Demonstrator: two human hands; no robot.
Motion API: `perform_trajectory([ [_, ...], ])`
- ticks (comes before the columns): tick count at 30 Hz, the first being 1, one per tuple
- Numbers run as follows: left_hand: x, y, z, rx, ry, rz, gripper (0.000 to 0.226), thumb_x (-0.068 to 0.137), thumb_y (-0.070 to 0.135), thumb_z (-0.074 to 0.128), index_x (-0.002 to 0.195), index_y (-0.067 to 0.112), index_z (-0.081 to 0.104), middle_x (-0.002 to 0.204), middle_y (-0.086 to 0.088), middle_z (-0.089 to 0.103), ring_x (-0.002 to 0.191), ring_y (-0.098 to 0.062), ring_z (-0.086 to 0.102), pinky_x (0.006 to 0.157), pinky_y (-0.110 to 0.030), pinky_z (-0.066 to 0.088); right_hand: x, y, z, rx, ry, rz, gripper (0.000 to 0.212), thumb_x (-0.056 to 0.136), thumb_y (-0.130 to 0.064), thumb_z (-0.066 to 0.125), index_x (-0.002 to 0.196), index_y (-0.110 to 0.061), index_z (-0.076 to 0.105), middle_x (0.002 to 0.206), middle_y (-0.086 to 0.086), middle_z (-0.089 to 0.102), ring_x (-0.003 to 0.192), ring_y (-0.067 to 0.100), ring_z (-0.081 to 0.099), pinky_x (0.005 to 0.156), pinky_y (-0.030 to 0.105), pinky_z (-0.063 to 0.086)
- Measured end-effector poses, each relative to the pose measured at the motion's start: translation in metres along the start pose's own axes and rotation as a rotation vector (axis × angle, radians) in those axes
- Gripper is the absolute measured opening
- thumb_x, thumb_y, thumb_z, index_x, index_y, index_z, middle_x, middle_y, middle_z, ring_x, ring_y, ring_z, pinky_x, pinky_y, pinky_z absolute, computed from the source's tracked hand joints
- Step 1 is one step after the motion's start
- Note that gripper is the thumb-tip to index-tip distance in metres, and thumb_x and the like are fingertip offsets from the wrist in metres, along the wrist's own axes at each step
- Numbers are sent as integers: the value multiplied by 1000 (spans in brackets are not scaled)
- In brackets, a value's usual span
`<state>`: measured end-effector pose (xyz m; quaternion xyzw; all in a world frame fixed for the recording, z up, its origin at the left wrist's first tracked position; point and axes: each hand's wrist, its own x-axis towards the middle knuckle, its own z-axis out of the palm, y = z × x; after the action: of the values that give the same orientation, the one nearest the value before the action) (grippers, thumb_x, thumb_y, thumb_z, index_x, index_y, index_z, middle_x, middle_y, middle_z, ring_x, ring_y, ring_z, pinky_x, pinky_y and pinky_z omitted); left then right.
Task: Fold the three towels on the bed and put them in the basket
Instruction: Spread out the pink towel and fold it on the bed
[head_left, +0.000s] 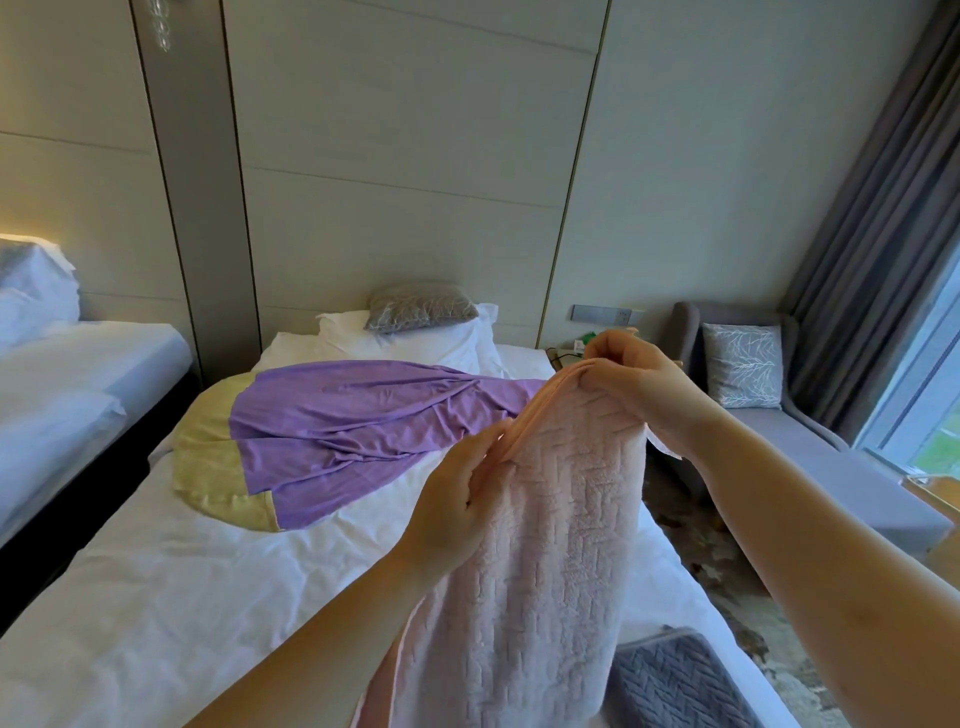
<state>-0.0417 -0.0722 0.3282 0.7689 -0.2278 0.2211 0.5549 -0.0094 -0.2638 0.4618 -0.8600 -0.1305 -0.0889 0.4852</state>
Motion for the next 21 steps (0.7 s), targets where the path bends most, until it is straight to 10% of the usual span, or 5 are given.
perform_trajectory([
  [14,30,21,10,-398,68,-145,21,93,37,55,113,35,60,77,15,64,60,3,56,55,-10,41,-7,5,4,-26,-239,-214,19,85,-10,67,91,-28,65,86,-15,65,85,4,59,81,21,47],
  [21,52,23,-3,-433,-62,-269,25,72,45,70,89,28,74,87,4,73,84,-12,65,81,-30,51,-10,5,7,26,-239,-209,16,85,-9,67,94,-22,64,96,4,68,94,23,62,89,34,49],
])
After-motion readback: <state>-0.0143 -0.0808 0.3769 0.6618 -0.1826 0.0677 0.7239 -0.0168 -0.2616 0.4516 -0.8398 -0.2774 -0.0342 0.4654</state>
